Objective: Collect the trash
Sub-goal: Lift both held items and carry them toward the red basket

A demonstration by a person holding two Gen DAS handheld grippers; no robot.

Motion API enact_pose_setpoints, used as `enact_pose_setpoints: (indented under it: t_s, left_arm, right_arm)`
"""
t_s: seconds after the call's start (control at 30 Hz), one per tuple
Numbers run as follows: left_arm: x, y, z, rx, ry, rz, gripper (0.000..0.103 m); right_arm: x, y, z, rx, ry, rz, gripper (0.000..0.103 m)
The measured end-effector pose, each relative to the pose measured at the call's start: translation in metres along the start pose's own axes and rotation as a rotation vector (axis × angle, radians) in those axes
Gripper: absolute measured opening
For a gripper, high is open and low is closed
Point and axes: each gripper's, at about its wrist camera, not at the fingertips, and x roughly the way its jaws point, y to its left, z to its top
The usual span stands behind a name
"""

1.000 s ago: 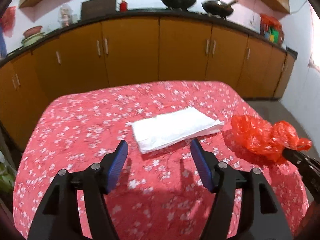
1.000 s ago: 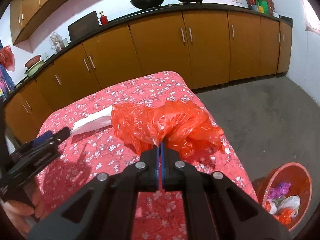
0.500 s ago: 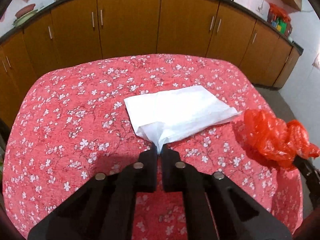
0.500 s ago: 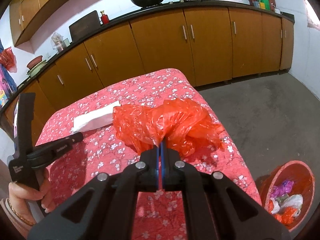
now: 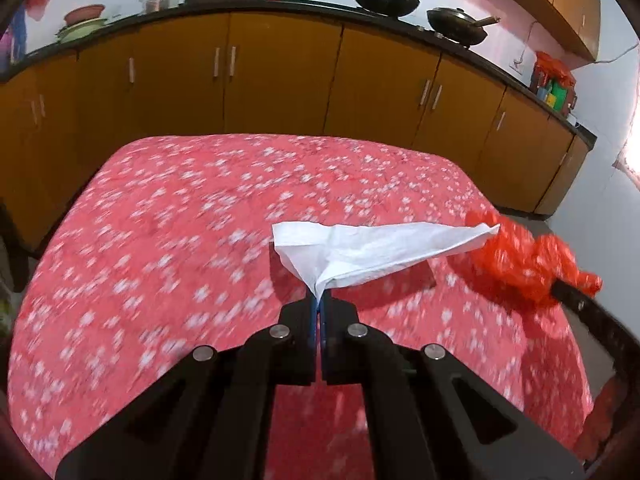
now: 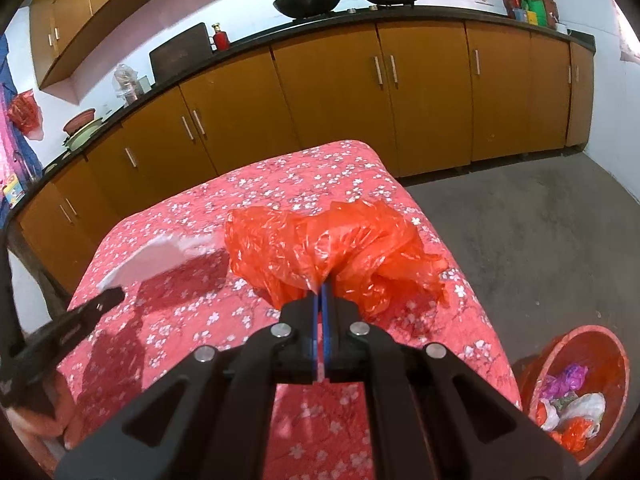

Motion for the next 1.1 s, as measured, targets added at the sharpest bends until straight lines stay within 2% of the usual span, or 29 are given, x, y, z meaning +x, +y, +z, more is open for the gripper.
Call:
enact_pose_setpoints:
  t_s: [0.37, 0.7, 1.1]
  left_arm:
    - [-0.037, 0.005, -0.02, -0.006, -0.043, 0.109, 0.001]
    - [-0.066, -0.002, -0.026, 0.001, -0.068, 0.125, 0.001]
    - [-0.082, -0.001, -0.021, 0.001, -0.093, 0.13, 0.001]
  right_arm:
    - [-0.034, 0.022, -0.002, -0.056, -0.046, 0.021, 0.003]
    - [-0.066, 0.029, -0.005, -0.089, -0.073, 0.019, 0.003]
    - [-0.08, 0.035, -0.005, -0.109, -0.081, 0.039, 0.003]
